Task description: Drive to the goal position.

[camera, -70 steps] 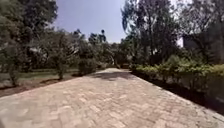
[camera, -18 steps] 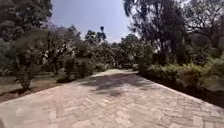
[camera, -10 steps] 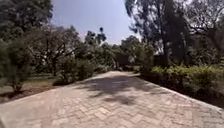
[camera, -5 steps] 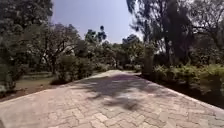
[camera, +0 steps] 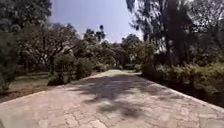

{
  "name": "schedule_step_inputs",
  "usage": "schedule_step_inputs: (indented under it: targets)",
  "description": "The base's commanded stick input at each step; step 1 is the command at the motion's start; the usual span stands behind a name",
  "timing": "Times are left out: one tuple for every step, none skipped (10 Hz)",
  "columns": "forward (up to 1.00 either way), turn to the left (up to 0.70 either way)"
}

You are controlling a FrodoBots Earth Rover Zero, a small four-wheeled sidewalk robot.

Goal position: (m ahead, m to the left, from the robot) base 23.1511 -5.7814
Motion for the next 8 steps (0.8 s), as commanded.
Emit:
schedule_step_inputs:
  targets:
    - [0.50,0.00]
    - [0.50,0.00]
    - [0.50,0.00]
    - [0.50,0.00]
    - [0.50,0.00]
    - [0.50,0.00]
    - [0.50,0.00]
    - [0.50,0.00]
